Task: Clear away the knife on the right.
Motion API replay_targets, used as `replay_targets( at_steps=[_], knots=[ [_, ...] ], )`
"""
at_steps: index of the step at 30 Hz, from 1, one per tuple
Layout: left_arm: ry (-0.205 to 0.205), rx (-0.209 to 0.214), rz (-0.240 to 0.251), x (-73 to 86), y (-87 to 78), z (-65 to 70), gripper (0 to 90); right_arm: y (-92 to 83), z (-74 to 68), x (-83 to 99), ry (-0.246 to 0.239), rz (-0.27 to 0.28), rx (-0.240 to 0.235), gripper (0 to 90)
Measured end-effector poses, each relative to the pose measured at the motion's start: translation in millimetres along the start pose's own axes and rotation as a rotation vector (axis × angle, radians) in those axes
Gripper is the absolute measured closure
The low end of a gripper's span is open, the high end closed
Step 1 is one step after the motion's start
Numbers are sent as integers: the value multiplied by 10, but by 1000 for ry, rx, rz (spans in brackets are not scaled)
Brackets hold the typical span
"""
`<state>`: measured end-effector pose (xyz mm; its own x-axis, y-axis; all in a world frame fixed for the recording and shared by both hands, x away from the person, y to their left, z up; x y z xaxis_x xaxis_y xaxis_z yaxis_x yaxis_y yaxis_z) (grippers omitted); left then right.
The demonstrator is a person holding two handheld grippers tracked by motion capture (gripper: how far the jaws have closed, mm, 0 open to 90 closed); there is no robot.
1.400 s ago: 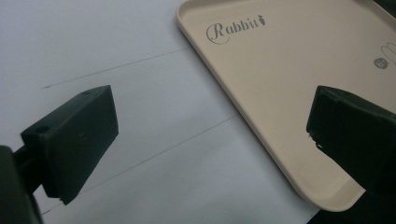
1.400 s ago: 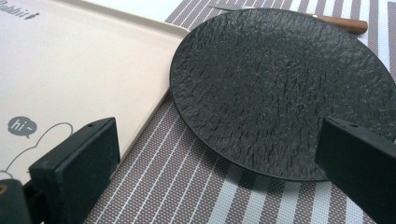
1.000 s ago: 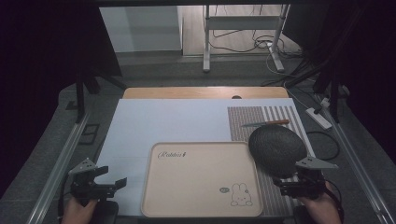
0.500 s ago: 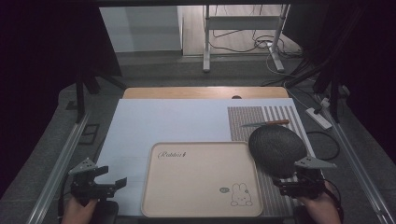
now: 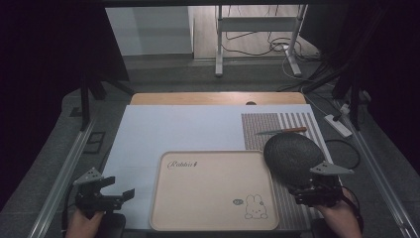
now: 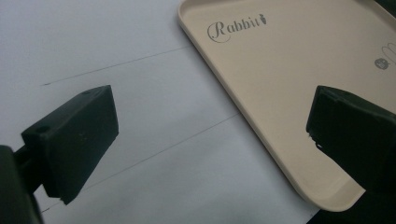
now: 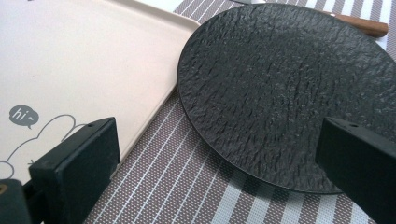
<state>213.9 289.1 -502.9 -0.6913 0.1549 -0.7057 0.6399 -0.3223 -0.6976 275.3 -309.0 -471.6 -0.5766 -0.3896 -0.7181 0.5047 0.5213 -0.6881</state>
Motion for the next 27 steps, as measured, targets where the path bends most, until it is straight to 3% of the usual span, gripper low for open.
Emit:
replay_targets(
  at_steps=[16, 27],
  knots=[
    [-6, 4, 2, 0, 3, -4, 22, 78, 23, -86, -22, -19, -15, 0],
    [-6, 5, -2, -2, 5, -8, 22, 149, 66, -180, -8, -12, -73, 0]
  ],
)
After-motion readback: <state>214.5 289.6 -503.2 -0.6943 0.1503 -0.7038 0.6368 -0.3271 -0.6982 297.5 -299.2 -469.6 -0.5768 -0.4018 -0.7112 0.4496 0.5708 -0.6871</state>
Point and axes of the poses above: each handheld gripper's, and its own axes: y roughly forward along the jaws, x roughly out of its underside, z roughly to its right, the point moved 2 cm from there along y, roughly forward along the jaws, and after that the axes turned 12 degrees about -x, right-handed, at the moved point
